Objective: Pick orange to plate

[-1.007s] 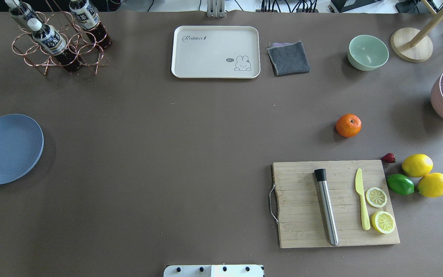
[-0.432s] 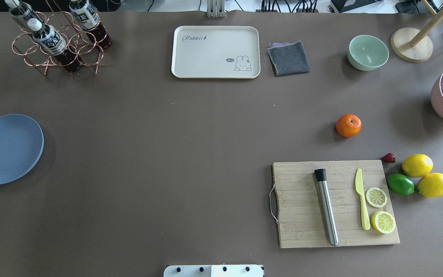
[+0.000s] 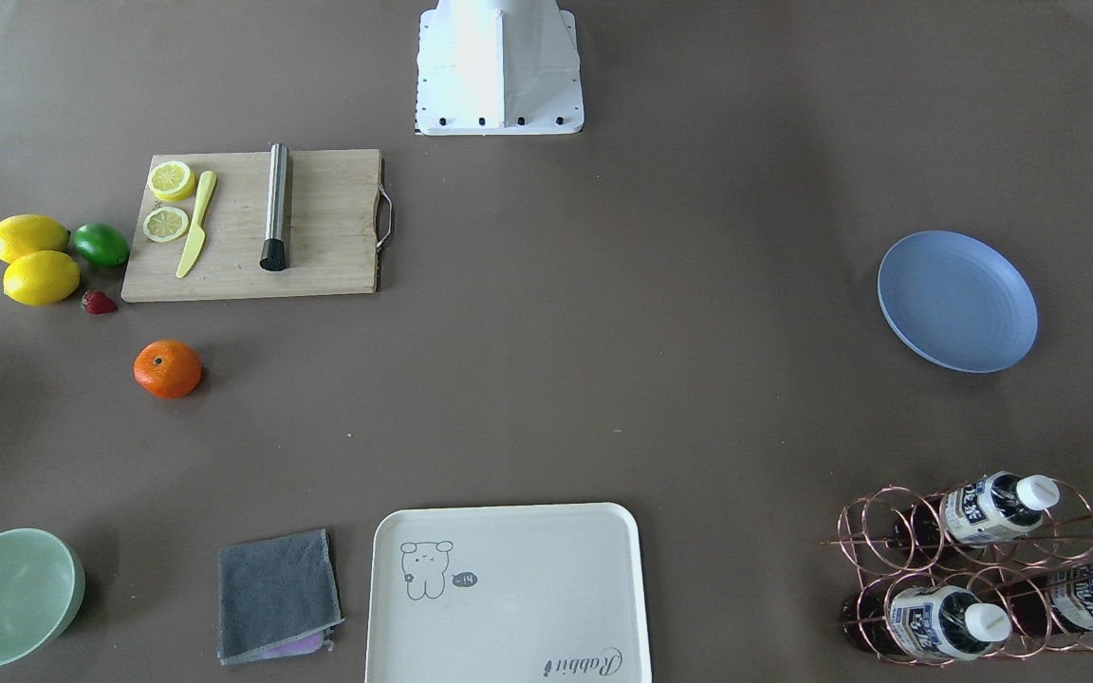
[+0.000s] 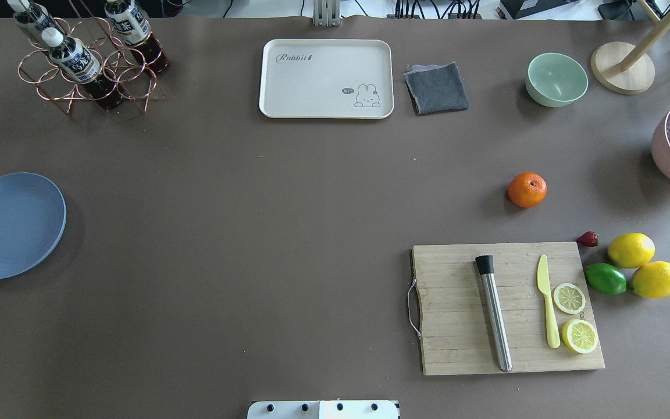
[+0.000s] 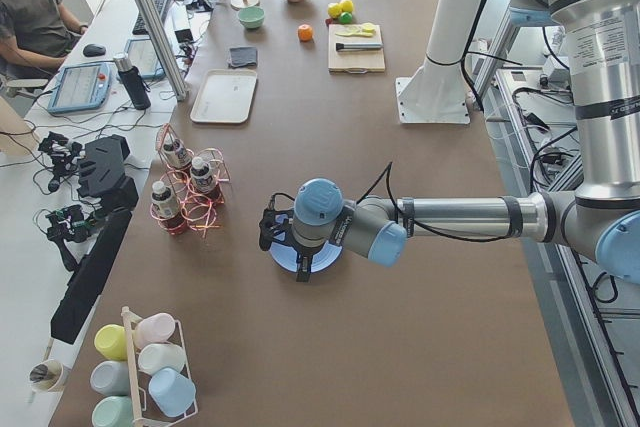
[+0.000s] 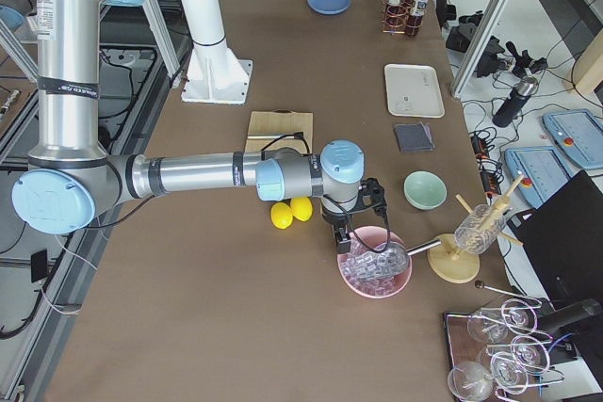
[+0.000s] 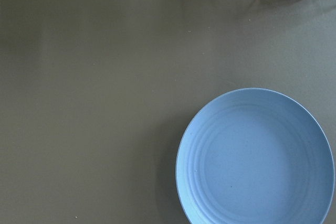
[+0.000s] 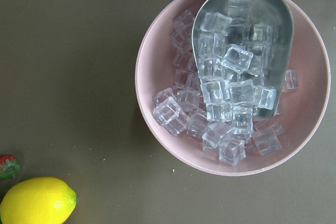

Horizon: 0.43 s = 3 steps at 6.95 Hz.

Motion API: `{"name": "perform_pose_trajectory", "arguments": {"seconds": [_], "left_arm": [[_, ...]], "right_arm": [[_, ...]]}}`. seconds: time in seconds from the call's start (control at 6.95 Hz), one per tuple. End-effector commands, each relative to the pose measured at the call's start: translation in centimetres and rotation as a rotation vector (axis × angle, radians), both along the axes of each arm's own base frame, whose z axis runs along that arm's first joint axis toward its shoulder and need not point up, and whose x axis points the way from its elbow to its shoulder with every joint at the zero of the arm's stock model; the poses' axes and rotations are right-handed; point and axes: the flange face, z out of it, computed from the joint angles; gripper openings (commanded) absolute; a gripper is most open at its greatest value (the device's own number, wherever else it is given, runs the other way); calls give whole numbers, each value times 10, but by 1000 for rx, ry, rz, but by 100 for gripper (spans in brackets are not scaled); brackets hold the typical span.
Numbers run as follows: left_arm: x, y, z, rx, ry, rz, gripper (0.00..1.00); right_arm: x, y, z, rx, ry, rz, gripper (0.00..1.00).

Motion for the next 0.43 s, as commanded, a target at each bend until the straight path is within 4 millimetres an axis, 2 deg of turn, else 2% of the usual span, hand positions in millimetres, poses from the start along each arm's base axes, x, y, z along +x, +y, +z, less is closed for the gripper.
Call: {"name": "perform_pose_trajectory", "arguments": {"seconds": [0.0, 0.29], "left_arm": [[1, -2, 1, 7, -4, 6, 98], [7, 0, 11, -11, -6, 21, 98]], "right_arm": [[-3, 0, 2, -1, 5, -7, 100], [-3, 7, 8, -15, 4, -8, 100]]}}
